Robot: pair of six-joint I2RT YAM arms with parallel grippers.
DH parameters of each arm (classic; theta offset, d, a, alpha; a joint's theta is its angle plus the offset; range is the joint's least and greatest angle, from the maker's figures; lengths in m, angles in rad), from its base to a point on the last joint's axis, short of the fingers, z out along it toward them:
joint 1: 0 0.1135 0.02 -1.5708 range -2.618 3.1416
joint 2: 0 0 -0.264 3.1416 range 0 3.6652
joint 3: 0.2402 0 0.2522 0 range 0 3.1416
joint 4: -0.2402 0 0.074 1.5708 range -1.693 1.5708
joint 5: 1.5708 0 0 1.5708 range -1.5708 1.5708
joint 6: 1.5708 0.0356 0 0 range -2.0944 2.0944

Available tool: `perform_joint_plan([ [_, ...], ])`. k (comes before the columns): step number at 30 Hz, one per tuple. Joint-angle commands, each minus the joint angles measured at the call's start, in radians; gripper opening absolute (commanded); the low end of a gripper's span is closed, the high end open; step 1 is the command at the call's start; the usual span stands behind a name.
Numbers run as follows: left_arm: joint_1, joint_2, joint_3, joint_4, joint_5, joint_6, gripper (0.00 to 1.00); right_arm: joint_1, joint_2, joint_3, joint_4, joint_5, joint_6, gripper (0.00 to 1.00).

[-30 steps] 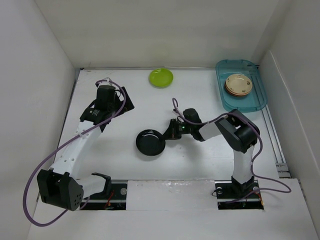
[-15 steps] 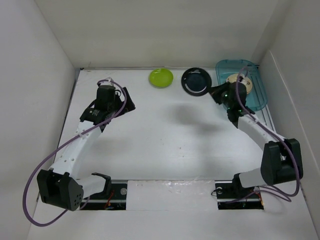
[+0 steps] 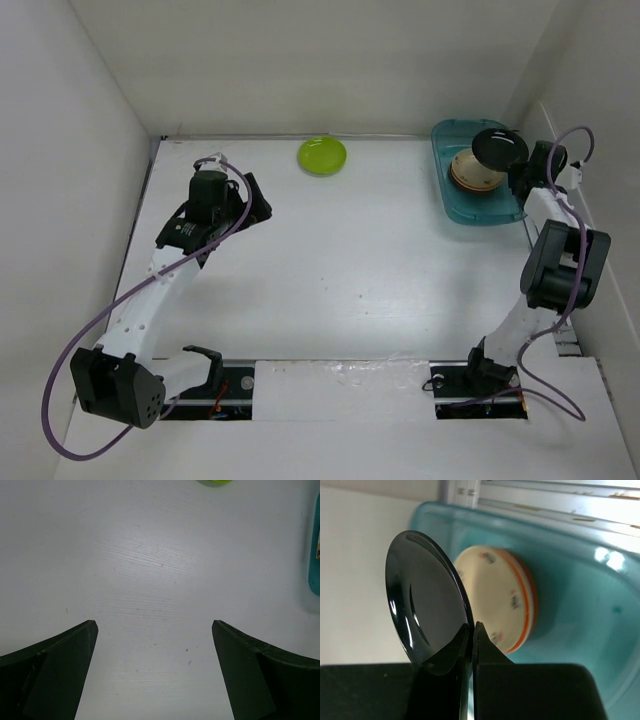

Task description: Place the plates into the plastic bin on the countertop

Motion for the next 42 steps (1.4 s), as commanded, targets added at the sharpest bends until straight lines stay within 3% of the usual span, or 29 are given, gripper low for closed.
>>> perform_joint_plan([
  [1,0.003,-0.026,0.012,0.027,0.022,0.016,1.00,-0.024,0.071,0.093,-0.042,-0.048,0.008,0.00],
  [4,0.003,-0.026,0.012,0.027,0.022,0.016,1.00,-0.033,0.157,0.180,-0.052,-0.145,-0.019,0.00],
  [10,0.003,-0.017,0.012,0.036,0.022,0.016,1.00,-0.033,0.207,0.260,-0.070,-0.136,-0.019,0.02],
  [13,0.003,-0.006,0.012,0.036,0.022,0.026,1.00,-0.024,0.257,0.312,-0.107,-0.158,-0.019,0.19],
  [14,0.003,-0.006,0.012,0.036,0.022,0.026,1.00,-0.024,0.266,0.325,-0.116,-0.159,-0.028,0.42],
  [16,0.003,0.003,0.012,0.036,0.022,0.026,1.00,-0.012,0.266,0.325,-0.127,-0.169,-0.038,0.58],
  [20,0.003,0.013,0.012,0.036,0.022,0.026,1.00,0.016,0.182,0.262,-0.127,-0.137,-0.059,0.65],
  [23,0.003,0.032,0.012,0.036,0.032,-0.008,1.00,0.051,0.046,0.160,-0.127,-0.110,-0.070,0.75],
  [24,0.003,0.032,0.012,0.045,0.050,-0.026,1.00,0.065,-0.038,0.127,-0.118,-0.097,-0.070,0.83],
  [27,0.003,0.075,0.012,0.091,0.145,-0.106,1.00,0.129,-0.153,0.006,-0.118,-0.042,-0.084,0.92],
  [32,-0.009,0.137,-0.011,0.249,0.208,-0.246,1.00,0.188,-0.333,-0.111,-0.104,-0.042,-0.084,0.92],
  [34,-0.019,0.176,-0.011,0.306,0.208,-0.275,1.00,0.228,-0.378,-0.181,-0.075,-0.111,-0.084,0.92],
  [42,-0.038,0.612,0.126,0.529,0.222,-0.358,1.00,0.485,-0.700,-0.477,0.019,-0.221,-0.116,0.91],
])
